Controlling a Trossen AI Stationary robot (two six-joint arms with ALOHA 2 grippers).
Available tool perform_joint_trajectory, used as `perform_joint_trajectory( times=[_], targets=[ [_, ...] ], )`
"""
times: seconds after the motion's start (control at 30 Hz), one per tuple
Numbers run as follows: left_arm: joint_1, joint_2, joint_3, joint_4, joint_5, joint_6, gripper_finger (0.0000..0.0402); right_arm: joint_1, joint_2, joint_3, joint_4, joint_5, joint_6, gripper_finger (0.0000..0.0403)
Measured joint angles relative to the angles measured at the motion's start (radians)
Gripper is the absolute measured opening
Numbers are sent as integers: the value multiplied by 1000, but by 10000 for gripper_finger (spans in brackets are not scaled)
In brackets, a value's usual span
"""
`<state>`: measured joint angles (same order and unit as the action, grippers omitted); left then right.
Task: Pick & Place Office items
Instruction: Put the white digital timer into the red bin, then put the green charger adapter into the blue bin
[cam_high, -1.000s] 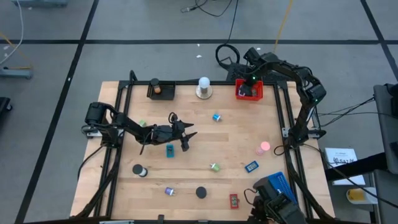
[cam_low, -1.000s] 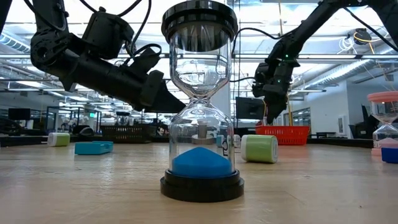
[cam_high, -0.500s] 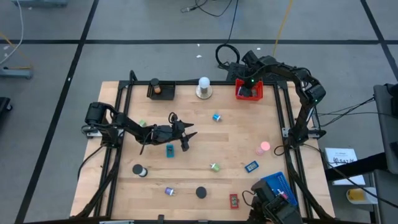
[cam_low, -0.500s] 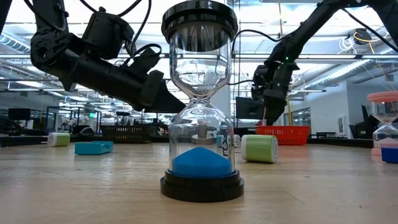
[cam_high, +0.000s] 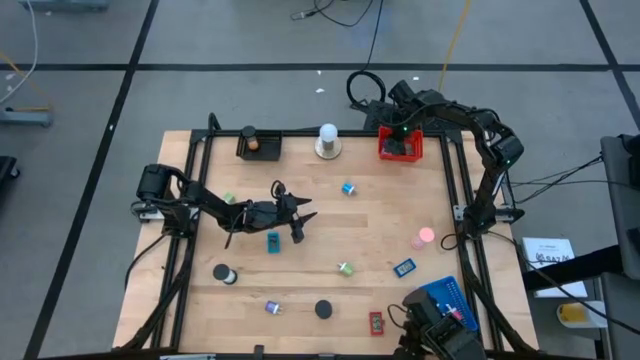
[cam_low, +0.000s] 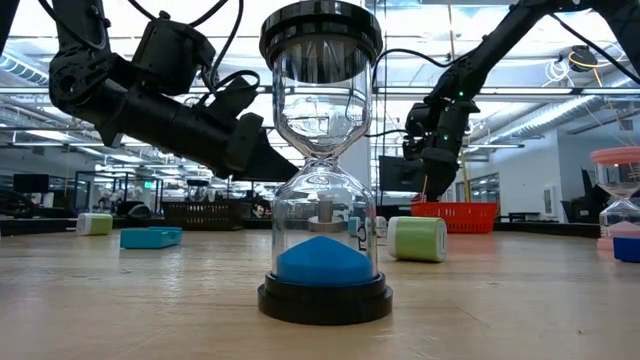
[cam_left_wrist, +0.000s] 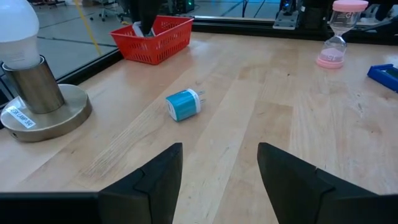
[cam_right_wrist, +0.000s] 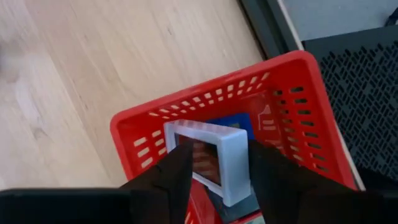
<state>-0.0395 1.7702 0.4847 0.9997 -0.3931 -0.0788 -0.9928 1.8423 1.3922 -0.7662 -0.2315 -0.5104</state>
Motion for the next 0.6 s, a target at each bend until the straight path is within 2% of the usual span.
perform_joint_trajectory(
  times=[0.17, 0.4, 0.5, 0.6],
  targets=[
    [0, 0, 0, 0, 0, 2, 214, 0, 0, 0, 28, 4, 1, 162],
    [0, 0, 0, 0, 0, 6, 214, 14, 0, 0, 88, 106, 12, 168],
    [0, 0, 0, 0, 0, 5, 214, 26, -11, 0, 74, 163, 27, 155],
    [0, 0, 0, 0, 0, 5, 214, 34, -25, 0, 41, 219, 67, 126]
  ],
)
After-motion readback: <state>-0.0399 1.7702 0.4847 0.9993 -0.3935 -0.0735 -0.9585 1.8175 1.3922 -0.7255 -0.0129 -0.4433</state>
